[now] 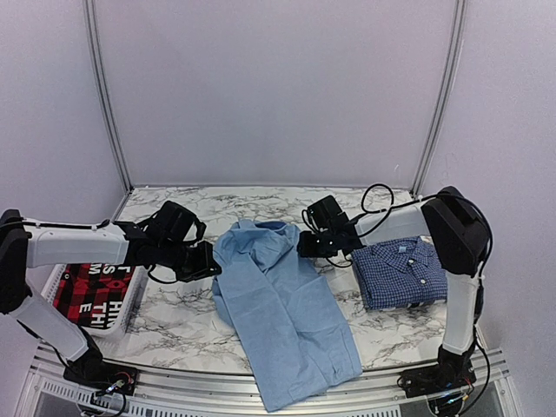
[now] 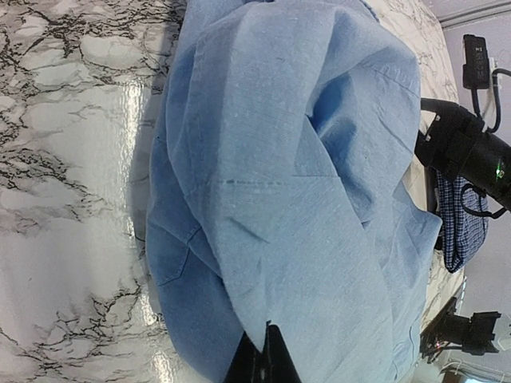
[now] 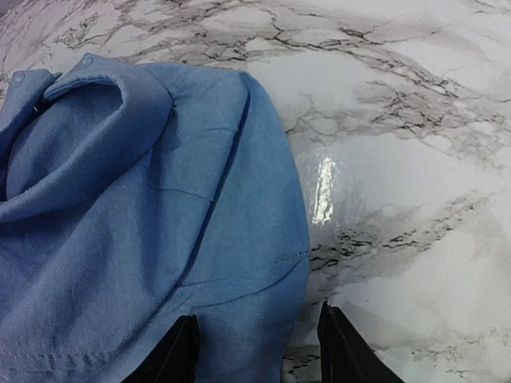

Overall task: Fold and stack the long sleeve shirts
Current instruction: Pick up the crumpled shirt from the center of the board, then flatten out the crumpled shirt at the center of the board.

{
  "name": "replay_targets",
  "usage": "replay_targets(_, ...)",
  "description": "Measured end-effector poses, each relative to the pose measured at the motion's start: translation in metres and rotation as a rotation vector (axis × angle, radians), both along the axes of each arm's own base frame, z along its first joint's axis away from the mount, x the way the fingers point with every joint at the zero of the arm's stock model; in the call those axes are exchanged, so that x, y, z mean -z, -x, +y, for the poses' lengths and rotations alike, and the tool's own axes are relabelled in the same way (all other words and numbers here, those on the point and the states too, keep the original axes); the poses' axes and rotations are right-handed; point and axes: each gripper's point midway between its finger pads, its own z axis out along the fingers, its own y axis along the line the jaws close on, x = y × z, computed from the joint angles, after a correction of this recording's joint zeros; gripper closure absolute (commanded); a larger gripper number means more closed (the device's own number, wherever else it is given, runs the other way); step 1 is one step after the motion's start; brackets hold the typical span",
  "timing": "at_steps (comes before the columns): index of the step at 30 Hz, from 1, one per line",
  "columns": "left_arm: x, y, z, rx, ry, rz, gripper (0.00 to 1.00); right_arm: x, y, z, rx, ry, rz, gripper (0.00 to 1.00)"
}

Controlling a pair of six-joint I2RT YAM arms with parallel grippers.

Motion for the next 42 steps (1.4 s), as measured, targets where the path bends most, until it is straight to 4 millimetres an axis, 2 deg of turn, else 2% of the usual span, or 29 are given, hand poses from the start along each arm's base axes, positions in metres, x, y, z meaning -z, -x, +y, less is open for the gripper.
replay_targets(7, -0.003, -0.001, 0.002, -0.005, -0.007, -0.018, 1.00, 0.004, -0.001, 0.006, 0.000, -0.011, 0.011, 0.83)
replay_targets(10, -0.009, -0.003, 0.006, -0.015, -0.022, -0.046, 1.00, 0.000, -0.004, 0.009, -0.003, -0.017, 0.000, 1.00)
replay_targets(17, -0.045, -0.015, 0.014, -0.027, -0.056, -0.144, 1.00, -0.013, -0.013, 0.009, 0.001, 0.003, -0.037, 1.00)
replay_targets(22, -0.064, -0.022, 0.026, -0.042, -0.120, -0.203, 1.00, -0.032, -0.017, -0.004, 0.021, 0.061, -0.083, 1.00)
replay_targets(26, -0.082, -0.031, 0.042, -0.063, -0.178, -0.251, 1.00, -0.074, -0.020, -0.018, 0.040, 0.085, -0.159, 1.00)
replay_targets(32, -0.129, -0.043, 0.062, -0.087, -0.222, -0.365, 1.00, -0.142, -0.022, -0.044, 0.081, 0.106, -0.289, 1.00)
replay_targets(33, -0.140, -0.044, 0.065, -0.088, -0.225, -0.392, 1.00, -0.158, -0.019, -0.050, 0.085, 0.118, -0.319, 1.00)
replay_targets(35, -0.163, -0.043, 0.068, -0.083, -0.226, -0.449, 1.00, -0.170, -0.017, -0.054, 0.086, 0.123, -0.343, 1.00)
replay_targets(38, -0.205, -0.038, 0.075, -0.066, -0.216, -0.556, 1.00, -0.203, -0.009, -0.063, 0.077, 0.130, -0.405, 1.00)
replay_targets(42, -0.266, -0.026, 0.082, -0.031, -0.189, -0.715, 1.00, -0.254, 0.007, -0.064, 0.036, 0.112, -0.506, 1.00)
